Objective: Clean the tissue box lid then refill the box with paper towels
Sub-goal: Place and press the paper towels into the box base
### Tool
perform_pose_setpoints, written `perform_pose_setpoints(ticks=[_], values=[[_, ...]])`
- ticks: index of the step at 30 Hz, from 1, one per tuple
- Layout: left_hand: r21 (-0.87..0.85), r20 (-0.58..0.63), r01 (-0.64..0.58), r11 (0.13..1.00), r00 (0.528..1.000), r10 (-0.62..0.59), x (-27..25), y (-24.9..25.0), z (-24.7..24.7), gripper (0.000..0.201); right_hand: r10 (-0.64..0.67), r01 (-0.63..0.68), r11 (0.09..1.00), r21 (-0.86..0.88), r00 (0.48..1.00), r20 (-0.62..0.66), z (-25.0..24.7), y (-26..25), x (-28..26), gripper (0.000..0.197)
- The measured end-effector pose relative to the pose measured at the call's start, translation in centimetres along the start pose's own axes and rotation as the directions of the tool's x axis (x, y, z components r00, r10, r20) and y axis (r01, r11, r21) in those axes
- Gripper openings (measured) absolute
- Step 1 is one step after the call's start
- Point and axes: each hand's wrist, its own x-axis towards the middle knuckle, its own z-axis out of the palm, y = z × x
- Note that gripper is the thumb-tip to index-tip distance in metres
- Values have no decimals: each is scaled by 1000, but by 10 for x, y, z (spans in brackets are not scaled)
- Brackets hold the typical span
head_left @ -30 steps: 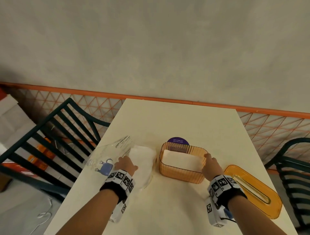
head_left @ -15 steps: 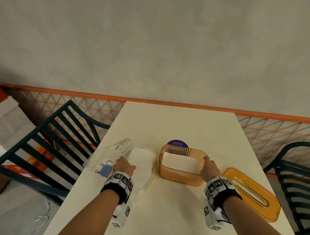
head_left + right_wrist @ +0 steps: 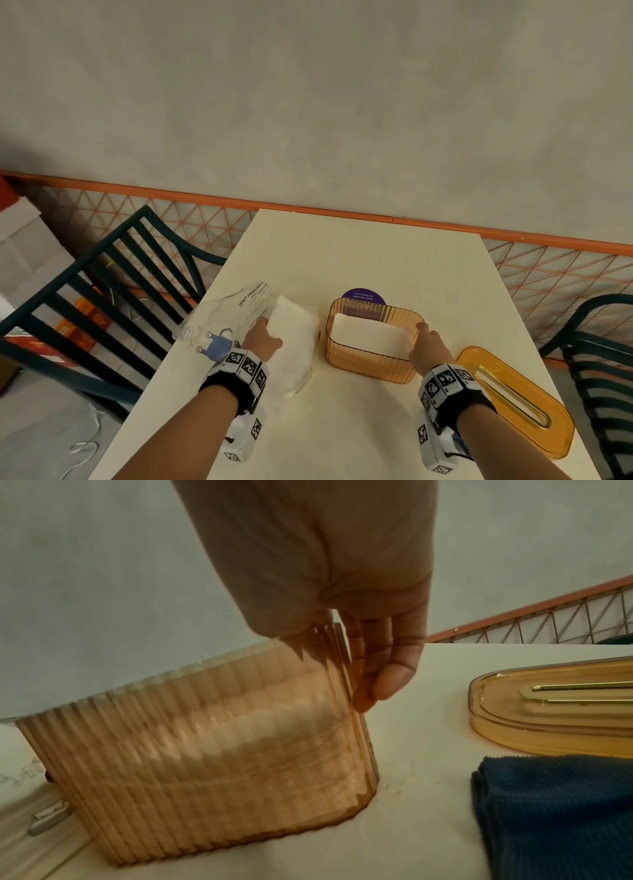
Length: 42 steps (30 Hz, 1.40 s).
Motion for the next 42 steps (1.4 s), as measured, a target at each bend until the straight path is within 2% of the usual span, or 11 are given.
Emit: perform_pose_setpoints(ticks=[4, 7, 11, 15, 20, 24, 27, 32, 37, 39, 42], values=[[-142, 72, -53, 988, 995, 64, -6, 0, -20, 50, -39, 39, 999, -14, 999, 33, -9, 2, -1, 55], [-340, 87, -112, 934, 985, 150, -19, 4, -41, 43, -230, 227, 973, -39, 959, -167, -27, -10, -6, 47], [-639, 51, -124, 759, 978, 203, -39, 13, -59, 43, -443, 488, 829, 275, 871, -212, -41, -60, -26, 61], [-744, 0, -152, 651, 974, 228, -51, 18, -63, 38, -553, 384, 707, 594, 824, 125, -20, -114, -47, 86], [-734, 10, -140, 665, 976, 216, -55, 8, -61, 39, -578, 307, 551, 776, 811, 90, 15, -148, -51, 41], [-679, 22, -118, 725, 983, 180, -56, -3, -55, 54, -588, 412, 650, 638, 805, 79, 31, -151, -48, 32], [-589, 8, -106, 801, 991, 137, -60, -3, -52, 30, -564, 368, 698, 615, 811, 155, 41, -149, -46, 40], [-556, -20, -142, 819, 987, 158, -53, 1, -54, 41, -617, 497, 679, 540, 785, 53, 18, -162, -51, 50], [-359, -4, -260, 896, 961, 277, -47, 14, -65, 21, -831, 832, 554, -29, 554, 38, -31, -185, -53, 41], [-328, 12, -290, 899, 950, 311, -49, 19, -71, 24, -820, 829, 559, -24, 557, 135, -40, -189, -50, 13], [-440, 49, -264, 858, 947, 316, -47, 14, -83, 25, -743, 706, 662, 253, 661, 101, -47, -184, -41, 18]])
